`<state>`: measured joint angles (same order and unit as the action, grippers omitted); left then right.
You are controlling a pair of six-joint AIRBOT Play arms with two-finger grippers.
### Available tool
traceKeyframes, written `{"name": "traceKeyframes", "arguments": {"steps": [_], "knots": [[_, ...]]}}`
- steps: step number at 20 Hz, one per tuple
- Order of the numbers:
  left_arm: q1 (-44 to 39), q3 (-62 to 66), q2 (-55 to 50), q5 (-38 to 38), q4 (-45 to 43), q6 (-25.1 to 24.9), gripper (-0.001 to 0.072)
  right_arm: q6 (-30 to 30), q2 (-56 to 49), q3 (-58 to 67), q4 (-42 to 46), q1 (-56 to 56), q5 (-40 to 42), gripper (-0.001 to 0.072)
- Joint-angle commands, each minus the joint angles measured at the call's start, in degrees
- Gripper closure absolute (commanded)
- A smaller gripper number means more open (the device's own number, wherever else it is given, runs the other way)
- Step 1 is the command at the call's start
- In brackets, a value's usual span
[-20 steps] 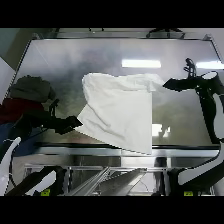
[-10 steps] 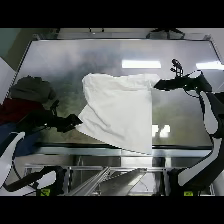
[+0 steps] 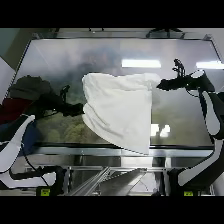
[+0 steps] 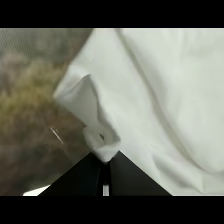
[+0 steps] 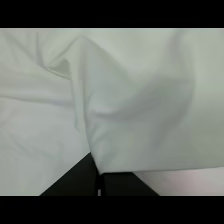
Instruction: Fold the shirts.
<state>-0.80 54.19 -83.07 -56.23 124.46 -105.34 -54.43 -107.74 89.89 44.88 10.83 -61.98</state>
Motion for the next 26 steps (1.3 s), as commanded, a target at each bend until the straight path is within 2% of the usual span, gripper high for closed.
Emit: {"name": "traceKeyframes", "arguments": {"steps": [1, 3, 6, 8, 13, 16, 19, 20, 21, 22, 24, 26], "knots": [[0.8, 8.3, -0.7, -0.7, -8.1, 3.1, 0.0694, -0.7, 1.4, -0.3, 0.6, 1.6, -9.2, 0.0694], [2.2, 12.0, -0.7, 0.9, -9.5, 3.5, 0.0694, -1.9, 2.8, -3.9, 1.2, 1.9, -15.6, 0.0694], [4.4, 16.0, -0.7, 5.4, -9.5, 3.4, 0.0694, -3.5, 8.9, -17.3, 1.0, 1.2, -17.5, 0.0694], [4.7, 17.6, -0.8, 10.8, -9.5, 3.2, 0.0694, -5.3, 15.6, -28.7, 0.1, -0.7, -15.6, 0.0694], [1.4, 19.4, -0.8, 19.7, -9.4, 1.5, 0.0693, -11.4, 30.2, -52.3, -1.7, -12.7, -3.3, 0.0693], [-0.4, 19.4, -1.0, 19.8, -9.4, 0.7, 0.0693, -12.3, 32.6, -56.4, -3.5, -20.9, 1.0, 0.0692], [0.3, 19.5, 0.0, 17.6, -9.3, 0.8, 0.0691, -12.3, 32.7, -55.9, -6.6, -22.2, 1.1, 0.0676], [0.9, 19.5, 0.8, 15.8, -9.3, 0.8, 0.0558, -12.9, 32.7, -55.4, -6.6, -21.7, 0.9, 0.0523], [1.3, 19.5, 1.7, 13.7, -9.3, 0.8, 0.0112, -13.1, 32.7, -54.5, -6.6, -20.6, 0.0, 0.0353], [2.2, 19.5, 3.0, 11.2, -9.2, 0.9, 0.0020, -12.9, 32.7, -53.2, -6.6, -18.9, -0.9, 0.0328], [4.2, 19.5, 6.4, 4.8, -9.3, 1.0, 0.0021, -11.3, 32.8, -48.4, -6.5, -12.9, -5.2, 0.0329], [7.2, 18.9, 10.2, -6.7, -9.3, 4.5, 0.0022, -10.4, 32.8, -42.6, -5.8, -5.3, -10.0, 0.0328]]}}
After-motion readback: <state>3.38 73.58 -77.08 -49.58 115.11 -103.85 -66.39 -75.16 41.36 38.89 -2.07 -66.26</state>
